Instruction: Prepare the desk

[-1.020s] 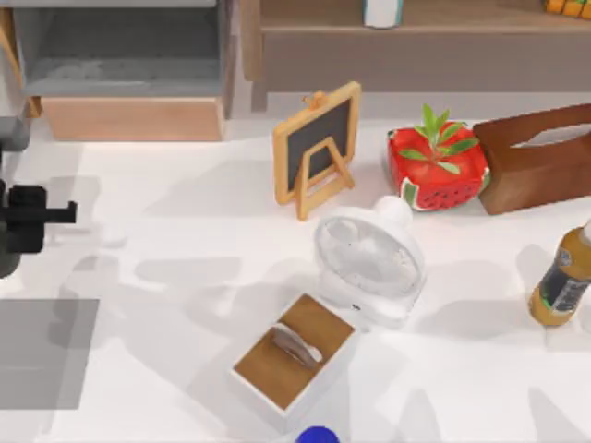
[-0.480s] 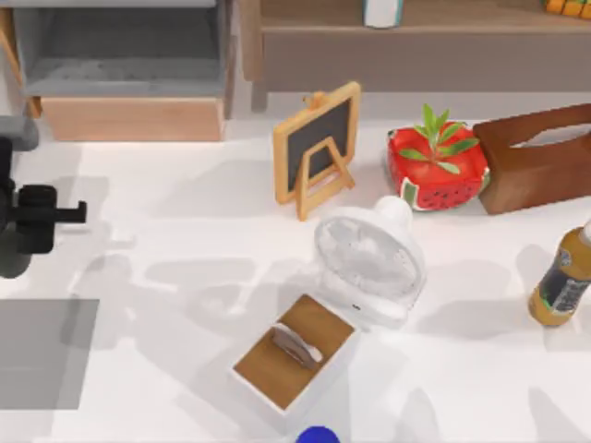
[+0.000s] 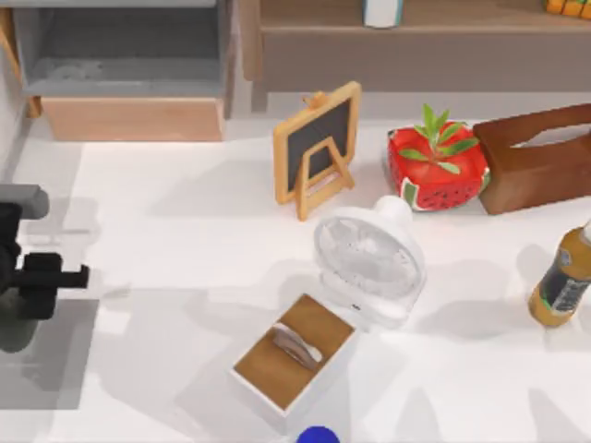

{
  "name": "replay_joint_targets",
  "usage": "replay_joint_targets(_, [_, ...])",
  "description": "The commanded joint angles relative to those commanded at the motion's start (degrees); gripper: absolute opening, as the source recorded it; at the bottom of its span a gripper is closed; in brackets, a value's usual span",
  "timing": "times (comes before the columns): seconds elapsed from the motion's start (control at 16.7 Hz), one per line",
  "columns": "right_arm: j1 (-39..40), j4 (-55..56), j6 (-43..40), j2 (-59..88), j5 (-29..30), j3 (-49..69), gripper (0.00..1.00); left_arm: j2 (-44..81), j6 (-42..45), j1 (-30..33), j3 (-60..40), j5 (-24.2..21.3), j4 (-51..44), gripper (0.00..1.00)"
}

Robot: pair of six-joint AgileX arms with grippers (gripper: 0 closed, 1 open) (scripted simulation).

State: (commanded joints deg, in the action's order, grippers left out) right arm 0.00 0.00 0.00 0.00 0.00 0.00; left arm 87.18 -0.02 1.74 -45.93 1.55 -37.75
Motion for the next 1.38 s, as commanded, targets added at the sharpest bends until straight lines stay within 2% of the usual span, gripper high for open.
replay_joint_targets(0.42, [0.0, 0.0, 0.0, 0.0, 0.0, 0.0, 1.0, 1.5, 0.8, -0.3, 1.8, -1.2, -1.7, 0.0])
replay_joint_targets(1.2, [0.0, 0.0, 0.0, 0.0, 0.0, 0.0, 1.0, 1.5, 0.8, -0.3, 1.8, -1.2, -1.7, 0.98])
replay_joint_targets(1.38, [0.0, 0.0, 0.0, 0.0, 0.0, 0.0, 1.0, 1.5, 0.8, -0.3, 1.8, -1.2, -1.7, 1.0])
